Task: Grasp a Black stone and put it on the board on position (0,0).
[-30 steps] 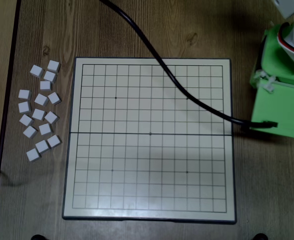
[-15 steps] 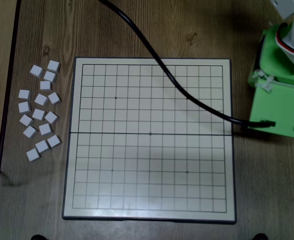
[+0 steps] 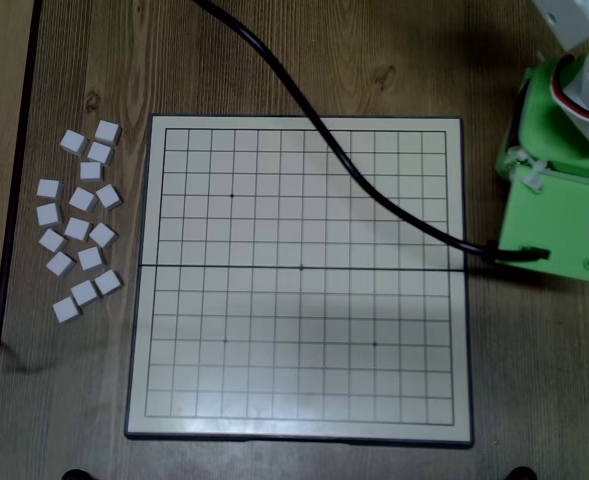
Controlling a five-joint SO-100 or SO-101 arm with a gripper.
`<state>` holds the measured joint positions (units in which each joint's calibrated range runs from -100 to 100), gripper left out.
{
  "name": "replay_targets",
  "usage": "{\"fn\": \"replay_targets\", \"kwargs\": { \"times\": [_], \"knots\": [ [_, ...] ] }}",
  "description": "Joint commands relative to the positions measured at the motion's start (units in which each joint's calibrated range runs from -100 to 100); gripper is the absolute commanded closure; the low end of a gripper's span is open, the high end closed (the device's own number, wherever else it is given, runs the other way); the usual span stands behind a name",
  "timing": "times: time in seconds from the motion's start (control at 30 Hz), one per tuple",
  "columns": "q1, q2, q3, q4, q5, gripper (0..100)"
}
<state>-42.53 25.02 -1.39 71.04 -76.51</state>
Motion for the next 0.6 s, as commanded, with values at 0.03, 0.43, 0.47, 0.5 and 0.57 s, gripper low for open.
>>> {"fn": "replay_targets", "kwargs": {
  "times": [0.03,0.43,0.47,0.5,0.57],
  "knots": [
    [0.9,-0.6,-0.8,-0.4,-0.5,88],
    [0.9,0.5,-0.7,-0.7,-2.1,88],
    [0.9,0.7,-0.7,-0.8,-2.1,88],
    [0.9,0.8,-0.7,-0.9,-2.2,88],
    [0.9,1.1,-0.7,-1.1,-2.4,88]
  ]
}}
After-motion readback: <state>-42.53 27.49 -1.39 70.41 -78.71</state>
